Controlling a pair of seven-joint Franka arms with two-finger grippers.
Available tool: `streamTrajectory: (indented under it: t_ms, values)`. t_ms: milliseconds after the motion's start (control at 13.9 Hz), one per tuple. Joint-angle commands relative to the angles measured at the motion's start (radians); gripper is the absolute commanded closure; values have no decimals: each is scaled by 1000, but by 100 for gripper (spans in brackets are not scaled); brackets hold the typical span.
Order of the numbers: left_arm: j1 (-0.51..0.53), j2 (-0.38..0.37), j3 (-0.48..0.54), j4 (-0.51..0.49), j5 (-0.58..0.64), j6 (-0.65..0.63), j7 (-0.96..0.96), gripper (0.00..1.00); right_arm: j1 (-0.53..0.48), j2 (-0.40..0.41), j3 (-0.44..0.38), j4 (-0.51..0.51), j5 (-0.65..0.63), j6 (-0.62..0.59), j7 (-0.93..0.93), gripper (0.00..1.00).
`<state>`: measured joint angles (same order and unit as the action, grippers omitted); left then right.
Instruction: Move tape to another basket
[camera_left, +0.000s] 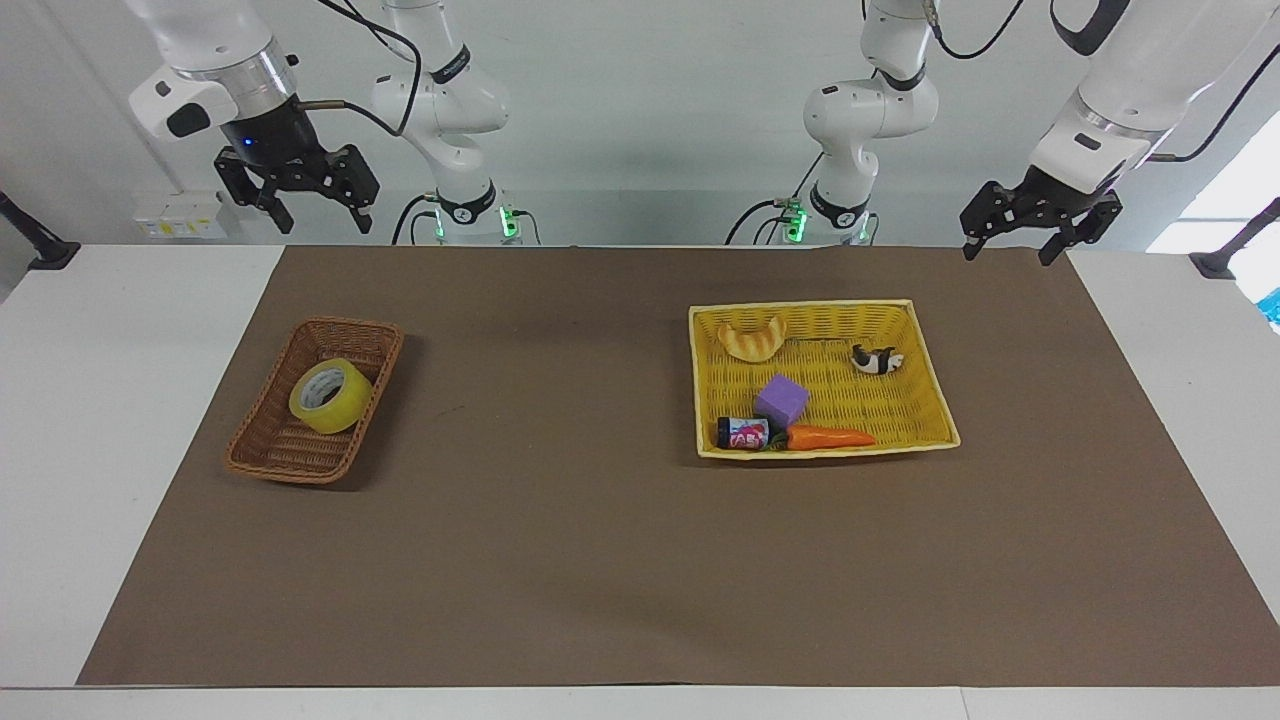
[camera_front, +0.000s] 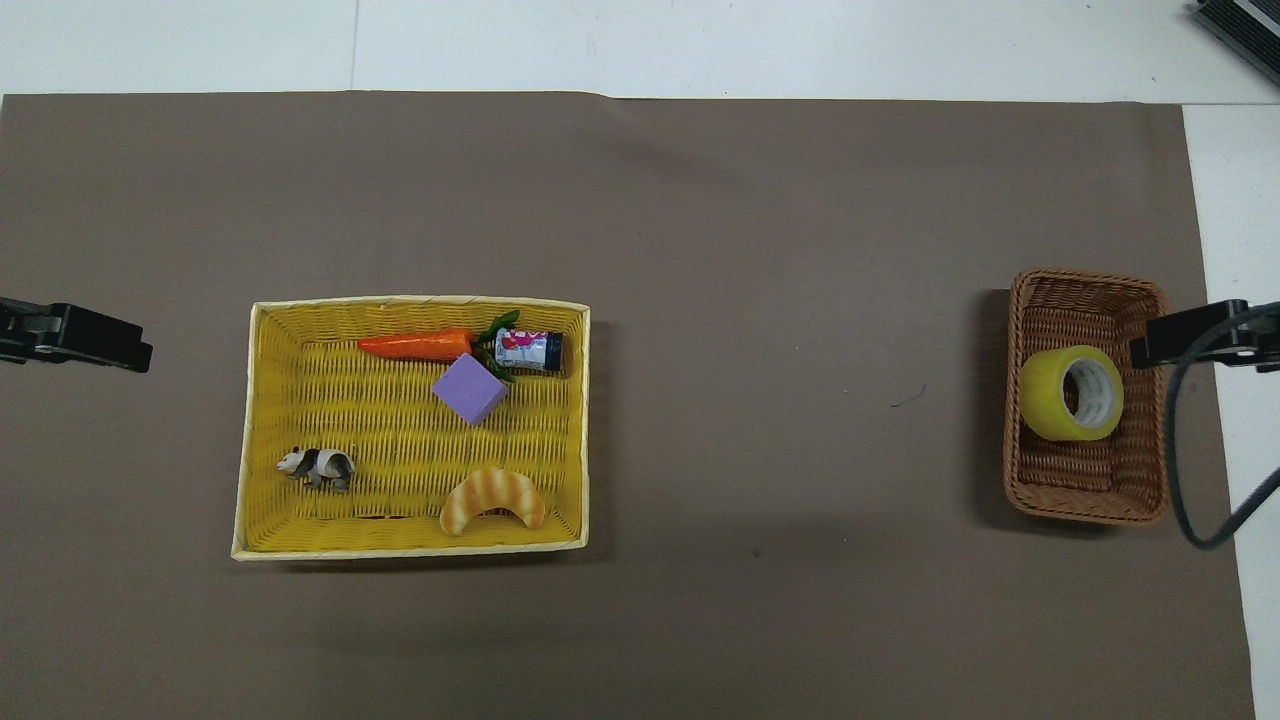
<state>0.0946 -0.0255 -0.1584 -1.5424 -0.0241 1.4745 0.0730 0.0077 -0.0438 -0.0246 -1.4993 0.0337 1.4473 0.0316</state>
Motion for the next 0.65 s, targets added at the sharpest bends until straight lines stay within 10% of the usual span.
streamTrajectory:
  t_ms: [0, 577]
  values:
    - [4, -19, 0, -12, 6, -6, 5, 0, 0, -21, 2, -22, 15, 2, 21, 0]
    - [4, -19, -1, -12, 6, -6, 5, 0, 2, -31, 2, -39, 15, 2, 16, 0]
